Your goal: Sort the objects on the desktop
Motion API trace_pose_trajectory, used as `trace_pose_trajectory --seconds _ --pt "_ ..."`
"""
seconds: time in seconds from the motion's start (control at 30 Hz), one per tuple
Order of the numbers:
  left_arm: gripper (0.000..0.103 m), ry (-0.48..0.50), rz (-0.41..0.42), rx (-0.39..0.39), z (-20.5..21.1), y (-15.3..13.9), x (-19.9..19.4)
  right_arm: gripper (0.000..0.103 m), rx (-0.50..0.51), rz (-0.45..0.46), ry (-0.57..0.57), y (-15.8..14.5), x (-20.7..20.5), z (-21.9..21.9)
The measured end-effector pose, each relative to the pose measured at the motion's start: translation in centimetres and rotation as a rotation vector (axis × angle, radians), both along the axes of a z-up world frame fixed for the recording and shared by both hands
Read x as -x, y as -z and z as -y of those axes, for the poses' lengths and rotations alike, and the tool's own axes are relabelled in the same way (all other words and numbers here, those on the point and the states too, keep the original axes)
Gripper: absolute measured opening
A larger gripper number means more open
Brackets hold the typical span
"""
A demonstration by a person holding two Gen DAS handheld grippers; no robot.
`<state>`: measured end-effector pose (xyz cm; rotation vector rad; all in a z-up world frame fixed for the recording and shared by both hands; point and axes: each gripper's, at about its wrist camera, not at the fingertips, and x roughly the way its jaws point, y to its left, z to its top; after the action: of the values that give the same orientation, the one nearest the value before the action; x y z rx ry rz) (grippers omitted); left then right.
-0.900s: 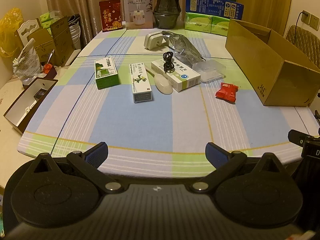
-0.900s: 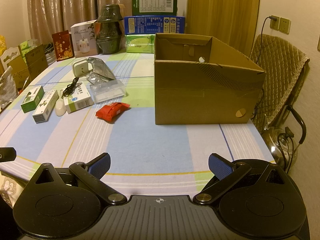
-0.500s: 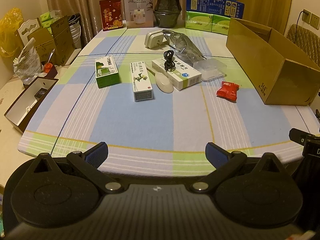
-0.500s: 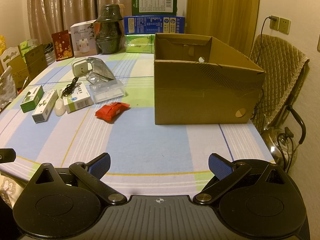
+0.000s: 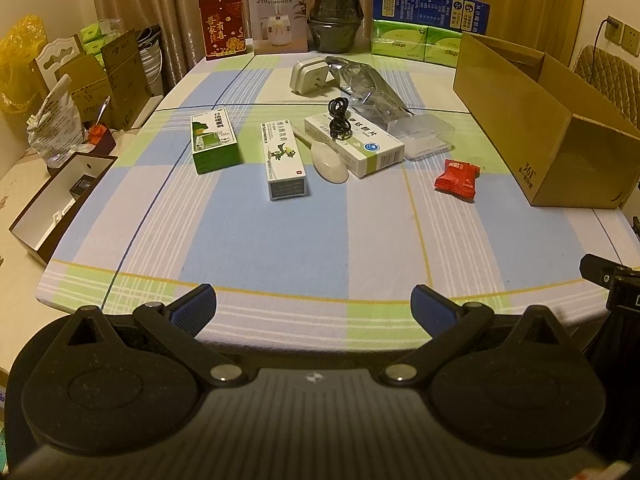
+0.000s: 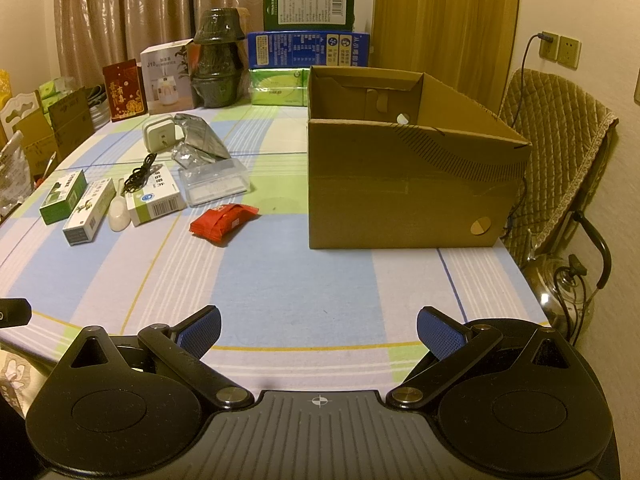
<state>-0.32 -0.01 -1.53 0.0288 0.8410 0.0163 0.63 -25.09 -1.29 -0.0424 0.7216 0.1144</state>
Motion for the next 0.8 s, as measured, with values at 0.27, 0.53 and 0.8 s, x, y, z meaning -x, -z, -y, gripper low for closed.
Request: trace_pose_trajectory --seconds 0.27,0.53,0.8 --pt "0.102 -0.002 -0.003 0.0 0.0 0.0 0.0 0.101 0.003 0.001 -0.001 0.0 0.0 -0.1" --pt "0.102 -0.003 -0.003 0.0 0.0 0.0 0.0 0.101 0.003 0.002 -0.002 0.0 0.0 -0.2" --pt "0.102 0.004 0.011 0.007 0.0 -0.3 0.1 0.101 -0.044 0.017 -0.007 -0.6 -0.4 0.9"
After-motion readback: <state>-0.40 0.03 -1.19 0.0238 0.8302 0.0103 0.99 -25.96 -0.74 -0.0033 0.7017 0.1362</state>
